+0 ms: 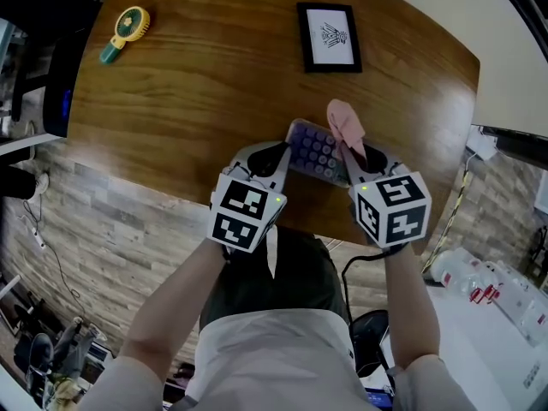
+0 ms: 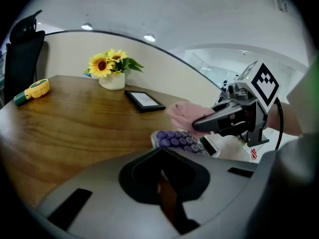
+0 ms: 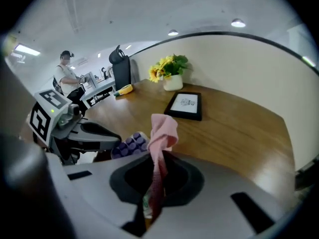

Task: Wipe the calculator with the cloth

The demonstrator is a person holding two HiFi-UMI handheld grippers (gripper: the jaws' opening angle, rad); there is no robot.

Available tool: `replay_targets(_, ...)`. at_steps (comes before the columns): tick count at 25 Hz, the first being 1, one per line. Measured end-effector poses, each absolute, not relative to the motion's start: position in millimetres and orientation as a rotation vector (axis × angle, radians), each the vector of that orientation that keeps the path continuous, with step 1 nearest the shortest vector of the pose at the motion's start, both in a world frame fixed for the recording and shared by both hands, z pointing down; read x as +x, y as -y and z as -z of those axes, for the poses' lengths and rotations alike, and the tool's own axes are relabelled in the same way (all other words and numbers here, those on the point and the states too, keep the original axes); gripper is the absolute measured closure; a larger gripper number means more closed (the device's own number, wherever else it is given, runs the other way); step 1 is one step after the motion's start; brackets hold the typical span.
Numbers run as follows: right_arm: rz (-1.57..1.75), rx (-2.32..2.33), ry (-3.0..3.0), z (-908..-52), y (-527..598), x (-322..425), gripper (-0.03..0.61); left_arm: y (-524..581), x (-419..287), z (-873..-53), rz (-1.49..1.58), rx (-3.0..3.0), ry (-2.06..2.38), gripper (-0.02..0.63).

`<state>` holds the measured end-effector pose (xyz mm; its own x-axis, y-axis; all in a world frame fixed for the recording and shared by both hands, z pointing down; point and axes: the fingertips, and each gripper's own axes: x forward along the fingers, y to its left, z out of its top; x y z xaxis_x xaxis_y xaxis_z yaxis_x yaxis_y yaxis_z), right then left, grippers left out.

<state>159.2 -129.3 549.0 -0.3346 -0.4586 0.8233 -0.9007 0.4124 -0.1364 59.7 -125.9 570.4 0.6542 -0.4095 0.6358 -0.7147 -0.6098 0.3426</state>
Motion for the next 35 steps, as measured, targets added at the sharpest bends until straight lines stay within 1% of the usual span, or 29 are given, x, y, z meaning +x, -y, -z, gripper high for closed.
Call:
replay_targets(9, -0.707, 0.973, 2.002, -561, 81, 112, 0.555, 124, 59, -570, -0.704, 2.310, 0.878, 0.611)
replay_targets(15, -0.833, 0.853, 2.005, -572, 41, 108, 0.555, 125, 60, -569, -0.703, 2.316, 0.898, 0.611)
replay_targets(19, -0.851, 0.845, 1.955, -576, 17, 131, 0.555, 125, 59, -570, -0.707, 2.315, 0.897, 0.611)
replay_targets(23, -0.860, 1.186, 2.020, -524, 69, 185, 0.555, 124, 60, -570, -0.648, 2.303, 0.883, 0.611)
replay_targets(26, -0.785, 1.287, 2.043, -497, 108, 201, 0.555, 124, 59, -569, -0.631, 2.296, 0.883, 0.611)
replay_targets(30, -0.727, 1.306, 2.045, -505, 137, 187, 0.554, 124, 60, -568, -0.605, 2.279, 0.892, 0.611)
replay_targets(35, -0.724, 1.276, 2.022, -539, 153, 146, 0.554, 126, 60, -569, -0.602, 2.282, 0.901, 0.611)
